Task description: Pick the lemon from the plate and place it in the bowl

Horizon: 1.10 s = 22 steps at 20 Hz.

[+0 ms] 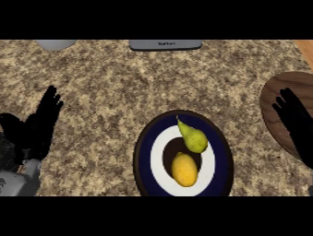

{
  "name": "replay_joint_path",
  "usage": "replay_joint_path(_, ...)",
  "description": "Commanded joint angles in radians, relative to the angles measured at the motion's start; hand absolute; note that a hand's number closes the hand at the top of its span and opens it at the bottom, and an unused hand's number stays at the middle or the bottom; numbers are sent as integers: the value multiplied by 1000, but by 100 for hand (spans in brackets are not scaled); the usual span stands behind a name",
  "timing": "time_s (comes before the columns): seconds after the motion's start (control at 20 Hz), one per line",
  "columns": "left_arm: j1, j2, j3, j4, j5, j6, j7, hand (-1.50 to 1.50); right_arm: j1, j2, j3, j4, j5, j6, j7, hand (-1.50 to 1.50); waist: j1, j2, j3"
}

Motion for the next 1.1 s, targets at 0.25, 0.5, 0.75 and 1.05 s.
replay_joint_path(0.25,-103,-20,-63,-62,-87,-32,-46,0,43,148,473,-225,426,-186,129,150,33,-11,-10)
replay_joint_path(0.5,-41,-61,-84,-35,-75,-32,-72,0,141,273,363,-290,635,-572,-61,-150,-34,-20,-5)
replay_joint_path(0.75,-13,-57,-97,-63,-89,-51,-98,0,305,399,625,-342,895,-781,-230,-150,4,-16,-6)
replay_joint_path(1.05,-70,-108,-103,-12,-108,-41,-75,0,375,407,693,-420,1311,-826,102,-150,12,-2,-10)
